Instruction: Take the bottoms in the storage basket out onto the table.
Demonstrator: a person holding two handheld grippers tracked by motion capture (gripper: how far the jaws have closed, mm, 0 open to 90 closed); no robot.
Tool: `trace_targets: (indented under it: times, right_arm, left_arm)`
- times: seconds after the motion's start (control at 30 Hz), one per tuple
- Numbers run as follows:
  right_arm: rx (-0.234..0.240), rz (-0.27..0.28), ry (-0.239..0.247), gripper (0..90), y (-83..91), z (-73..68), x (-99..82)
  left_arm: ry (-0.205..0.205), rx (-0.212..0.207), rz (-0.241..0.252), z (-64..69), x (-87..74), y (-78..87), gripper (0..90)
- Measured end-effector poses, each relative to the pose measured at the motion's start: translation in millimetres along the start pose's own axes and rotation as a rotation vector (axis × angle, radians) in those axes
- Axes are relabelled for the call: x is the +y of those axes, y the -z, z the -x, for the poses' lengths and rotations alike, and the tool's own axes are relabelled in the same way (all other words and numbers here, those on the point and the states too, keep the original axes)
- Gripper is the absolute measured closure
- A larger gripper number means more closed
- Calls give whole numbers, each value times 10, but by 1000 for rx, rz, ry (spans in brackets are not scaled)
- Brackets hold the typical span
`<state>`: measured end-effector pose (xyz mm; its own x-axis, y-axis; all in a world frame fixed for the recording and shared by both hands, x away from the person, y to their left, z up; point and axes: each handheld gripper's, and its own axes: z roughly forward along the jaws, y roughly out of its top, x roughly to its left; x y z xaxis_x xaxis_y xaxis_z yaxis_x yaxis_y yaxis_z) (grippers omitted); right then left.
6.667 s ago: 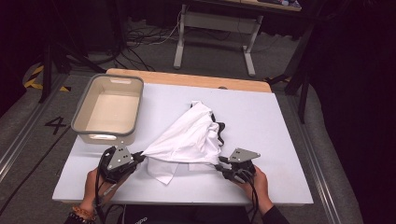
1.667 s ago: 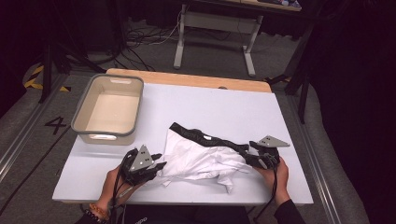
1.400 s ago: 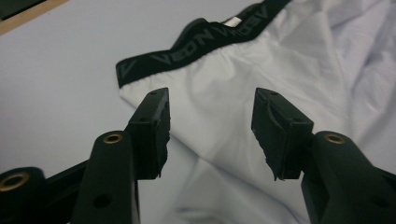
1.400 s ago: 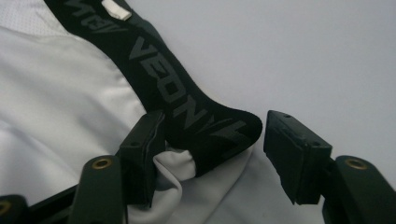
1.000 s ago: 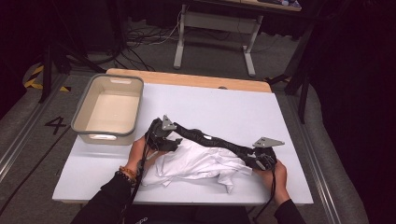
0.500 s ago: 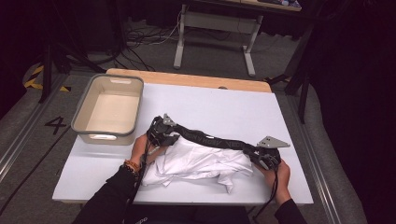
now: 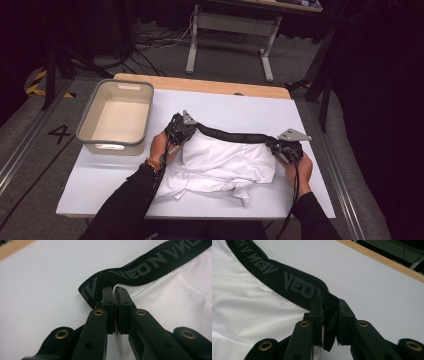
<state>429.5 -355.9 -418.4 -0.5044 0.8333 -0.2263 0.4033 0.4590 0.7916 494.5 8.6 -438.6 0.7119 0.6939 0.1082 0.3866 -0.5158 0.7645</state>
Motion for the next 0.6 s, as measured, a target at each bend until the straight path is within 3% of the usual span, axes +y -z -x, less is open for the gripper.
trace_targets:
  times: [0.07,0.27,0.33,0.4,0.6]
  right_arm:
    - [-21,-1,4,780,-96,107,101]
    - [-36,12,-30,775,-274,332,319]
    - [-37,9,-30,772,-296,357,355]
    - [-54,13,-27,771,-347,426,462]
    - [-69,8,-43,761,-469,504,610]
  left_arm:
    - [1,31,14,-63,123,-52,876]
    - [34,61,50,-232,358,-127,876]
    - [28,81,55,-260,403,-133,876]
    - [47,94,72,-318,491,-140,876]
    - [54,115,64,-371,576,-169,868]
